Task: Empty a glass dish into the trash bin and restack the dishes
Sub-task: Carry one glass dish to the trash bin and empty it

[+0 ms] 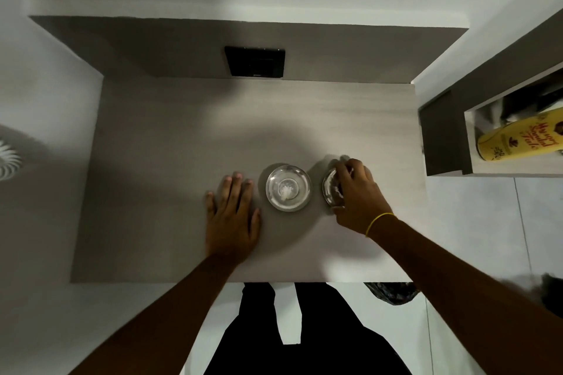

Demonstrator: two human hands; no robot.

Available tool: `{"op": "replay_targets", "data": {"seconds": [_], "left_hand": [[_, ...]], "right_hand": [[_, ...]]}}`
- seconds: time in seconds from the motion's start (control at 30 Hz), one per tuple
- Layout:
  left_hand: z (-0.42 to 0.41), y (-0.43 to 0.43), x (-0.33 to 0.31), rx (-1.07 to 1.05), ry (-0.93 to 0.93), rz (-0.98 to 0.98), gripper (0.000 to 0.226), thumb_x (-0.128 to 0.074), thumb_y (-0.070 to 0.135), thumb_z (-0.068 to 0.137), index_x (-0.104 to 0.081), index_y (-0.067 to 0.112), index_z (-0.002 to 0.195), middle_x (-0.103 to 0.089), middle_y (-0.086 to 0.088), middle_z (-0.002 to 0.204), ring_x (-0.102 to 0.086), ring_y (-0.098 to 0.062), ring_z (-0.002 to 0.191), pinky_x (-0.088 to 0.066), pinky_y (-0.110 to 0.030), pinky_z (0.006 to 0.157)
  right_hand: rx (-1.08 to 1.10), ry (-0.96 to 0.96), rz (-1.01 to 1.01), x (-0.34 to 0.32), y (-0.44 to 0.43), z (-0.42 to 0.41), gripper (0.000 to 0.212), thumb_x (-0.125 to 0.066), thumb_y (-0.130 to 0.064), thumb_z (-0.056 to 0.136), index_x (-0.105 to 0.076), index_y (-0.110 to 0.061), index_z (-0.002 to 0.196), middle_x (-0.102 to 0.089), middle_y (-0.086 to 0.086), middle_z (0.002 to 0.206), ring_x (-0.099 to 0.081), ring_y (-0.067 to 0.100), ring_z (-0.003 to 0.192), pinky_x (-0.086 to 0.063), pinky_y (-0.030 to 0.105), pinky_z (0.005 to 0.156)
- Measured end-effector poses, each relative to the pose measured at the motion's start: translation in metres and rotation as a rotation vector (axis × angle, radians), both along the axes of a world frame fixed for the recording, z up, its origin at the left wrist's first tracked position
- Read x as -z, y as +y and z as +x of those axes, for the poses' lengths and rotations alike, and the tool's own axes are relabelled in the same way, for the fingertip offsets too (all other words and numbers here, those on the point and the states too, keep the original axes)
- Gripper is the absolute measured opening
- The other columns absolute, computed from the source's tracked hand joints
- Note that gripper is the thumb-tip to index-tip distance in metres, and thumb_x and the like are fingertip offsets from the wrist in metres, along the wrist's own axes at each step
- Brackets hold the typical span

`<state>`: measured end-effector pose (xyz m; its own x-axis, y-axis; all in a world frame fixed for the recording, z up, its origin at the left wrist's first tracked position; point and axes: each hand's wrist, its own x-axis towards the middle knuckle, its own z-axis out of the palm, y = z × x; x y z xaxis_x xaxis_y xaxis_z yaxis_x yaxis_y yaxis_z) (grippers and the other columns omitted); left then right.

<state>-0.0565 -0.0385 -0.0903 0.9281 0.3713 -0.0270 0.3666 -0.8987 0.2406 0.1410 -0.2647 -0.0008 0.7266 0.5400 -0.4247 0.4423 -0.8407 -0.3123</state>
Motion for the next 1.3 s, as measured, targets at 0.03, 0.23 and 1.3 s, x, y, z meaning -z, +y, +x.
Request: {"op": "replay_targets", "data": {"seconds": [0.03, 0.23, 1.3], "left_hand": [[0.000, 0.000, 0.000, 0.000, -0.001, 0.001, 0.068, -0.043, 0.044, 0.105, -0.039, 0.013, 0.165, -0.031, -0.014, 0.178, -0.021, -0.032, 0.167, -0.019, -0.066, 0.129], [0.000, 0.000, 0.001, 0.001, 0.004, 0.005, 0.068, -0.045, 0.044, 0.105, -0.039, 0.013, 0.165, -0.030, -0.014, 0.178, -0.022, -0.032, 0.167, -0.020, -0.065, 0.128], [0.140, -0.215, -0.046, 0.997, 0.072, -0.068, 0.073, -0.054, 0.031, 0.094, -0.040, 0.016, 0.165, -0.038, -0.005, 0.175, -0.025, -0.026, 0.166, -0.028, -0.064, 0.129]], "right_hand": [[-0.001, -0.017, 0.003, 0.002, -0.002, -0.002, 0.112, -0.089, -0.024, 0.060, -0.030, -0.011, 0.155, -0.035, 0.016, 0.153, -0.039, 0.042, 0.141, -0.055, 0.055, 0.103], [-0.009, -0.126, -0.057, 0.006, 0.001, -0.013, 0.106, -0.078, -0.036, 0.065, -0.029, -0.009, 0.156, -0.038, 0.014, 0.153, -0.040, 0.037, 0.142, -0.045, 0.064, 0.109], [1.036, 0.104, 0.479, -0.017, -0.253, -0.011, 0.064, -0.074, 0.011, 0.067, -0.074, -0.031, 0.117, -0.077, 0.007, 0.107, -0.075, 0.023, 0.084, -0.067, 0.044, 0.077]]}}
